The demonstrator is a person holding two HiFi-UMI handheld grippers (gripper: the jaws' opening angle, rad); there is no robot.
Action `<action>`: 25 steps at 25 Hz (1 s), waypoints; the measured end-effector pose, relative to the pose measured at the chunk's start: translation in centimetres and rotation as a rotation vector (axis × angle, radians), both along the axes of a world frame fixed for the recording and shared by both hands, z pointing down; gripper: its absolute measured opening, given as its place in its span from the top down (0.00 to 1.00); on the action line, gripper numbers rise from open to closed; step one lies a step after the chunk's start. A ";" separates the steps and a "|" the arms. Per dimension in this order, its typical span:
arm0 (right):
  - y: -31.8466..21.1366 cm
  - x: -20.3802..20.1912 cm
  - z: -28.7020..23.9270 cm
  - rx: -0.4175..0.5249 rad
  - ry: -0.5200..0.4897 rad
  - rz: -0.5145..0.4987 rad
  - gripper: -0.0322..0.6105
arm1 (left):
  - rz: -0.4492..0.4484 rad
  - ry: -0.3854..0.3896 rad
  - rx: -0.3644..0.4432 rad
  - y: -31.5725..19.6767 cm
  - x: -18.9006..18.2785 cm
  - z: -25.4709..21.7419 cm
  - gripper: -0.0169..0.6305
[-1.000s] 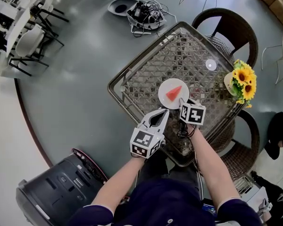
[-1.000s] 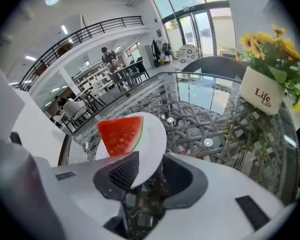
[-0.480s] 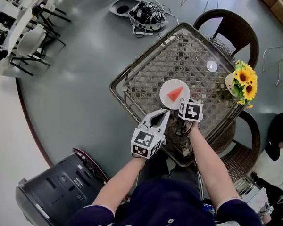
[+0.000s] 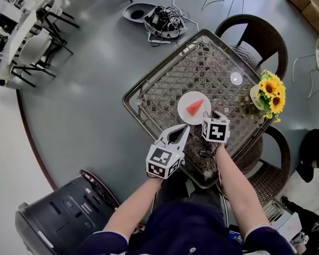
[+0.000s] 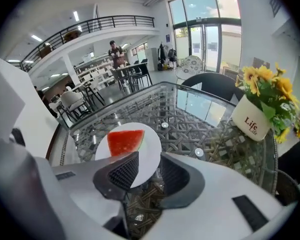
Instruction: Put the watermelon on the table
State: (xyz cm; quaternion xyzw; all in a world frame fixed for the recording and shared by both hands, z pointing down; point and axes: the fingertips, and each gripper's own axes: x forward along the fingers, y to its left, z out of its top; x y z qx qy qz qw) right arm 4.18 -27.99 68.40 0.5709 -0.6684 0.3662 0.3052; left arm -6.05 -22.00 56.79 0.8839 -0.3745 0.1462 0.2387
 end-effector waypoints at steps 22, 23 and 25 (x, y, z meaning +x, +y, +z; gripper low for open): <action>4.8 -2.6 -24.0 0.591 -0.255 -0.288 0.94 | 0.005 0.043 0.117 2.1 2.0 -11.6 0.97; 5.3 -2.8 -24.8 0.607 -0.257 -0.299 0.94 | 0.005 0.048 0.122 2.4 2.0 -12.1 0.97; 6.2 -3.1 -26.1 0.637 -0.261 -0.321 0.94 | 0.003 0.056 0.131 2.9 1.9 -13.0 0.97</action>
